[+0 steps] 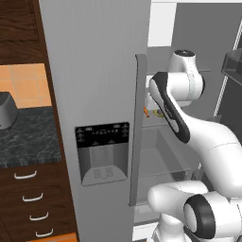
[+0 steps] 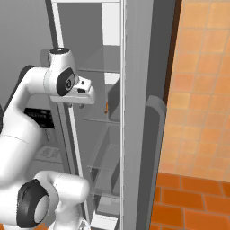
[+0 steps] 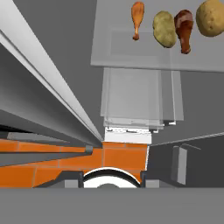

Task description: Place one potato and one chicken drumstick in each tupperware on the nearby counter, to pack two identical lunches.

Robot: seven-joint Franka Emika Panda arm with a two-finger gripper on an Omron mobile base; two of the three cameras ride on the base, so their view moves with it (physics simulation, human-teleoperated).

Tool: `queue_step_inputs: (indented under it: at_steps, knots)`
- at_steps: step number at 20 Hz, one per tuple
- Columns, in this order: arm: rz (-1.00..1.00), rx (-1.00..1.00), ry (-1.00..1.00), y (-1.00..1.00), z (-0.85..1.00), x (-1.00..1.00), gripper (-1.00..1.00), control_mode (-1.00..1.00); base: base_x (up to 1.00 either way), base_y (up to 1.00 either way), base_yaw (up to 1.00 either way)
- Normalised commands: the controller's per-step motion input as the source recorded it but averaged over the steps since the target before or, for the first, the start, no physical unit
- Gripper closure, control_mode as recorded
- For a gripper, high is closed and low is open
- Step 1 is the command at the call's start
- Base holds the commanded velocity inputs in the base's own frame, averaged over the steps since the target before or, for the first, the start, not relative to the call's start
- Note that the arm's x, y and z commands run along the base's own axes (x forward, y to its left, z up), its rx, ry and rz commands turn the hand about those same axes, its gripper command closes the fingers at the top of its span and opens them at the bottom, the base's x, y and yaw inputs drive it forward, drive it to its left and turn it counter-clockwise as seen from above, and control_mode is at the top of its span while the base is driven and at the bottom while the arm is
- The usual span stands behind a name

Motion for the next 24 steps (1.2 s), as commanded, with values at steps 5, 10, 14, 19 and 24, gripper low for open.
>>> queue_step_inputs:
  at_steps: [5, 10, 14, 19, 24]
  knots:
    - [0.00, 0.00, -0.16, -0.38, -0.07, -0.16, -1.00, -1.00, 0.00, 0.00, 0.00]
    - [0.00, 0.00, -0.12, -0.48, -0.17, 0.00, -1.00, -1.00, 0.00, 0.00, 0.00]
    - [-0.01, 0.00, -0.13, -0.38, -0.41, 0.03, -1.00, -1.00, 0.00, 0.00, 0.00]
    - [0.00, 0.00, -0.14, -0.33, -0.45, 0.15, -1.00, -1.00, 0.00, 0.00, 0.00]
    - [0.00, 0.00, -0.13, -0.12, -0.41, 0.35, -1.00, -1.00, 0.00, 0.00, 0.00]
